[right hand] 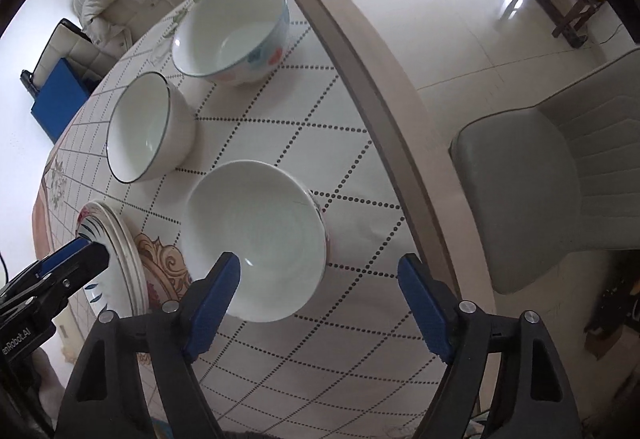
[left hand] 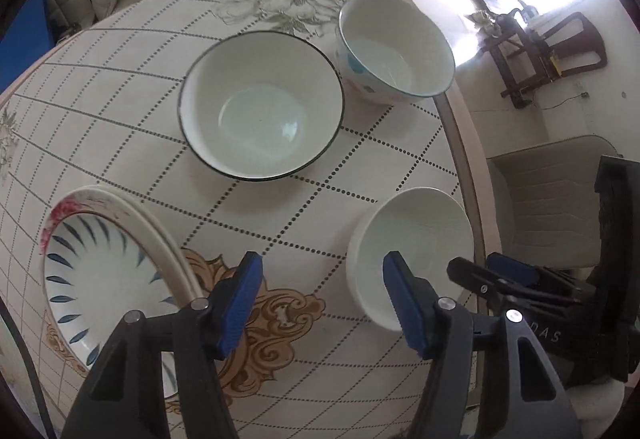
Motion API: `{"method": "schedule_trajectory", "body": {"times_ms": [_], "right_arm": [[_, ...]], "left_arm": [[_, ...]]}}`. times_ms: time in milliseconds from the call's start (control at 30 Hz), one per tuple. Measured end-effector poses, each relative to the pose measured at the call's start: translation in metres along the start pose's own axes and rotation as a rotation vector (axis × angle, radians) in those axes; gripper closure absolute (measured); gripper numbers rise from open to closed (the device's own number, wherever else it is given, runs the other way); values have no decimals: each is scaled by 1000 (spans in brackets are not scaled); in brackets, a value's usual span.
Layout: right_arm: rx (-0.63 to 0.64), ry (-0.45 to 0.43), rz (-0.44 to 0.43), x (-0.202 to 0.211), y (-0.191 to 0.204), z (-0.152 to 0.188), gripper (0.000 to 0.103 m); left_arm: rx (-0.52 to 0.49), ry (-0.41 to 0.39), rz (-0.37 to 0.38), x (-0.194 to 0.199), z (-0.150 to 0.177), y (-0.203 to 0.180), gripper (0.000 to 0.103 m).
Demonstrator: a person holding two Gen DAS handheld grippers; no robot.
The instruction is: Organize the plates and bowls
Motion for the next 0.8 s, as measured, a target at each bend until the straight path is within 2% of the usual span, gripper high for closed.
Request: {"method": "schedule_trajectory", "body": {"times_ms": [33, 167, 233, 300, 400, 500, 800], "right_arm": [[-6, 27, -31, -10, -6, -3, 28], [5, 108, -85, -39, -20, -8, 53], [13, 128, -93, -47, -23, -10, 67], [26, 138, -87, -51, -26, -11, 86], [47, 149, -107, -56, -25, -13, 94], [87, 147, -65, -59, -19, -14, 94], [164, 187, -78, -68, 20, -12, 94]], "left_arm": [[-4, 11, -3, -7, -2, -8, 44], [-14, 72, 11, -30, 0, -31, 71], [-12, 91, 14, -37, 2, -38, 76], [-5, 94, -3, -40, 4, -40, 78], [21, 98, 0, -39, 3, -36, 79], [37, 104, -18, -37, 6, -30, 80], [109, 119, -50, -30, 24, 12, 80]]}}
Point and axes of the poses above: each gripper's, at about its wrist camera, not at the fingertips, and x roughly against the way its jaws point, y to its left, z to its underside, the point moved 5 cm from there along -x, roughly the way its jaws point, and after that the axes turned 15 degrees about -z, right-handed, at the moved point
